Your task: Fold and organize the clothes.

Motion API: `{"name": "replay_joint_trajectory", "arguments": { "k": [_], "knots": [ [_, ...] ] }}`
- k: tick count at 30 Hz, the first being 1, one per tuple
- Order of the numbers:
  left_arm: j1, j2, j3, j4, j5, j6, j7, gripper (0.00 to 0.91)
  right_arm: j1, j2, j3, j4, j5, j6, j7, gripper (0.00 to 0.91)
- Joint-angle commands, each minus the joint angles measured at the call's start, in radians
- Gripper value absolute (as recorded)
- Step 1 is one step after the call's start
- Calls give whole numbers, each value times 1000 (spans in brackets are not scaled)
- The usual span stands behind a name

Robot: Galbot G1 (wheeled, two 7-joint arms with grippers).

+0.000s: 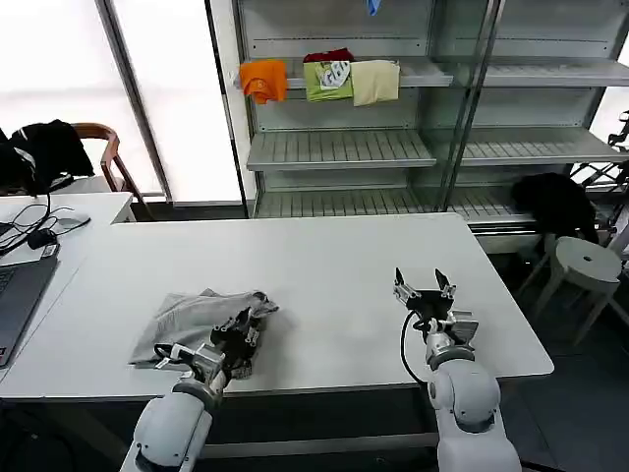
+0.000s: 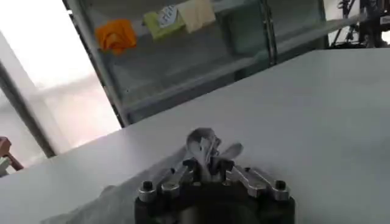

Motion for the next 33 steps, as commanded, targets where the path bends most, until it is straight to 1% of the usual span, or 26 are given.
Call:
{"name": "replay_joint_trajectory", "arguments": {
  "k": [1,3,5,6,7,9,11,13,14,16,19,24,33],
  "knots": [
    [8,-2,-34,-99,-51,14,-3,907,-5,0,-12,0,-21,5,-3,907],
    [-1,10,-87,-137,-101,15,7,907,-9,-2,-10,2,-21,6,-3,907],
    [-28,40,-159,-187,-180,15,19,907,-17,-5,-5,6,-20,7,-3,907],
    [-39,58,-207,-187,-225,14,20,907,-20,-7,-4,9,-20,7,-3,907],
    [-51,76,-287,-173,-259,14,34,907,-23,-8,-3,11,-20,8,-3,907],
    [-67,126,-405,-121,-355,5,43,907,-29,-10,-1,15,-19,8,-3,907],
    [-66,178,-490,-41,-450,-3,46,907,-33,-12,-2,19,-20,8,-3,907],
    [-61,222,-542,34,-524,-5,45,907,-35,-12,-5,21,-21,8,-2,907],
    [-62,234,-565,77,-526,-17,45,907,-34,-12,-9,20,-21,7,-1,907],
    [-64,253,-568,135,-525,-28,38,907,-32,-11,-17,19,-25,6,1,907],
    [-51,255,-545,183,-519,-35,34,907,-27,-4,-34,18,-34,4,3,907],
    [-32,210,-497,229,-451,-48,34,907,-28,1,-48,21,-45,2,6,907],
    [-19,149,-425,249,-431,-44,38,907,-46,1,-40,33,-45,3,9,907]
  ]
}}
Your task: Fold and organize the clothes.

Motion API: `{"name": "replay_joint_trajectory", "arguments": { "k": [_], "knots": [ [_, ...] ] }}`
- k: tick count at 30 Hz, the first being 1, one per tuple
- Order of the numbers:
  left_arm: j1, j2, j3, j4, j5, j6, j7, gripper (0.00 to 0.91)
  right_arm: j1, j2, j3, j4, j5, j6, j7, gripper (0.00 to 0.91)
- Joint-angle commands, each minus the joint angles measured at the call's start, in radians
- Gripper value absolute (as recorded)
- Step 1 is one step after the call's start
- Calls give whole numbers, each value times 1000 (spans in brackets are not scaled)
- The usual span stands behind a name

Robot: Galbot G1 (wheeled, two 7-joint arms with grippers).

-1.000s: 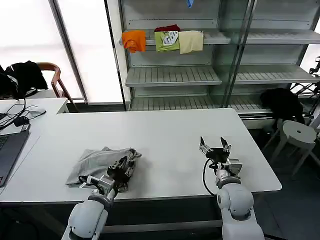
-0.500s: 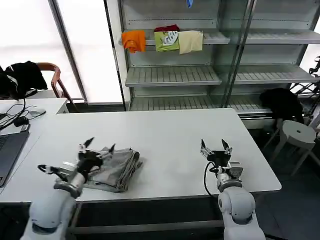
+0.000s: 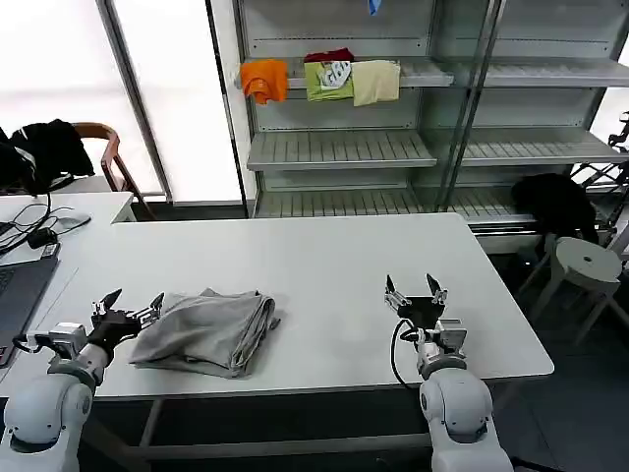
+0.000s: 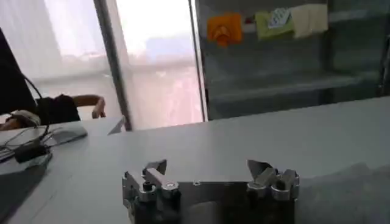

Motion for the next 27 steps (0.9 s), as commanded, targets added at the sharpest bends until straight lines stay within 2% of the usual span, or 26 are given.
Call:
{"name": "replay_joint_trajectory", "arguments": {
  "k": [1,20,23,25,26,27],
  "knots": [
    [8,-28,12,90,-28,-9,5,907,-8,2,-2,6,-4,0,1,907],
    [29,-59,45,92,-19,8,7,907,-17,10,11,2,8,2,12,907],
    [26,-62,43,97,-43,20,9,796,-18,11,12,1,7,3,13,907],
    [24,-63,42,101,-64,27,10,484,-19,10,14,1,8,5,14,907],
    [23,-63,41,102,-72,28,10,413,-19,10,16,0,7,5,14,907],
    [23,-63,41,103,-86,30,11,191,-19,10,17,0,8,5,15,907]
  ]
}}
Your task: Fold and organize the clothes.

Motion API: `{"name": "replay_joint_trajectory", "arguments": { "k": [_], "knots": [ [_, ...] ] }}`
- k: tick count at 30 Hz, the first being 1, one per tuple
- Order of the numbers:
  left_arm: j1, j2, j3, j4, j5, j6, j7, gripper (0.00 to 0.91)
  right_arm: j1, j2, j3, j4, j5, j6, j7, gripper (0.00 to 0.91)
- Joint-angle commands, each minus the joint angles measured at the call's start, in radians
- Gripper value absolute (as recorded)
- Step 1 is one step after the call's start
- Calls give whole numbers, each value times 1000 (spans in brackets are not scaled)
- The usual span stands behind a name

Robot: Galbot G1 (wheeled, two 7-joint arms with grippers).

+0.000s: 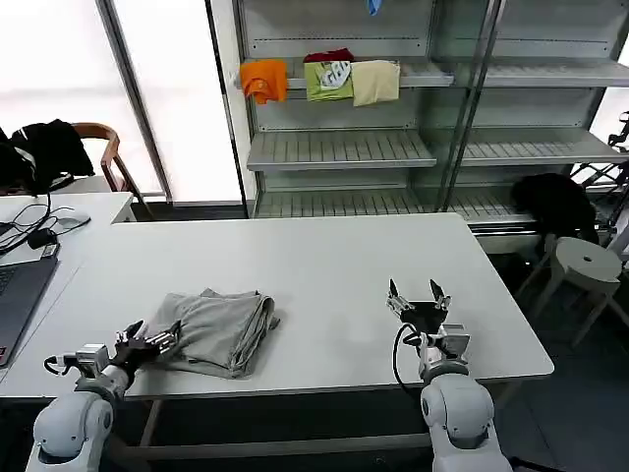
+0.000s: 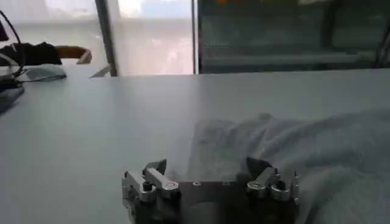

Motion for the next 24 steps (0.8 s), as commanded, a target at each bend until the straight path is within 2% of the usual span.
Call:
{"name": "replay_joint_trajectory", "arguments": {
  "k": [1,2,3,17,24],
  "knots": [
    [-1,-3,-2,14,-71,20,4,131,0,-1,3,-2,1,1,2,907],
    [-1,-3,-3,15,-86,20,4,131,-1,-1,4,-2,1,1,2,907],
    [-2,-3,-4,16,-89,21,6,20,-1,-1,4,-2,1,2,2,907],
    [-14,-4,-8,5,-159,30,4,10,-4,0,1,-1,-1,4,5,907],
    [-14,0,-19,-4,-84,-44,8,0,-8,-3,3,3,-1,6,5,907]
  ]
}}
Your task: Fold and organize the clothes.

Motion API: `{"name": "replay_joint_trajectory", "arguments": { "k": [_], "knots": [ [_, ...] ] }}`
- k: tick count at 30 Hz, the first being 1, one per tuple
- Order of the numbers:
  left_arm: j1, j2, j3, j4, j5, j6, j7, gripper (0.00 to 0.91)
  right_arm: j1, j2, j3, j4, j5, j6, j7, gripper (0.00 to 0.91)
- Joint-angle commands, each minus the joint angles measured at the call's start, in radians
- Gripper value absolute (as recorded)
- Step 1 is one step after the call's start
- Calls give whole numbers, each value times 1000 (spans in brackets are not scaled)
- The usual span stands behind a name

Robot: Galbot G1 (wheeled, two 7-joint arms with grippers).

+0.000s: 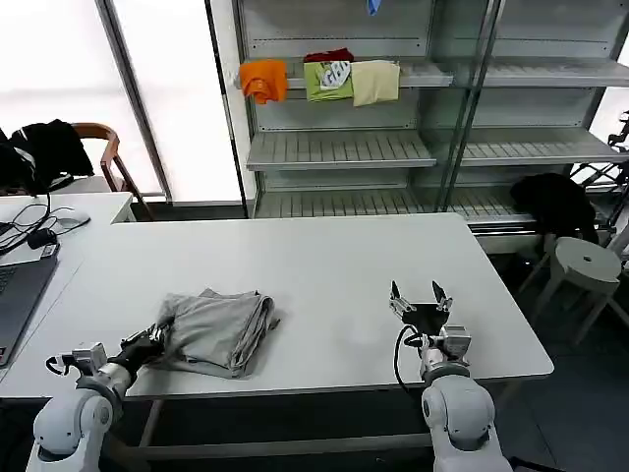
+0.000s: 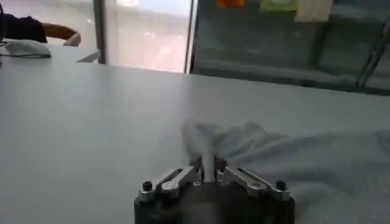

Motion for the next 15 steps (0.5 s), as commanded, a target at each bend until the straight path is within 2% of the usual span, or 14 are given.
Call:
{"name": "replay_joint_trajectory", "arguments": {
  "k": [1,7,12,15],
  "knots": [
    [0,9,-17,-17,76,-88,8,10,-1,-1,1,3,0,0,0,907],
    [-24,91,-98,-16,287,-181,56,10,0,-3,-1,6,1,0,0,907],
    [-70,279,-228,33,451,-224,144,10,0,-7,4,3,10,4,-2,907],
    [-106,394,-277,76,479,-255,184,0,-2,-6,4,-4,12,13,-4,907]
  ]
}}
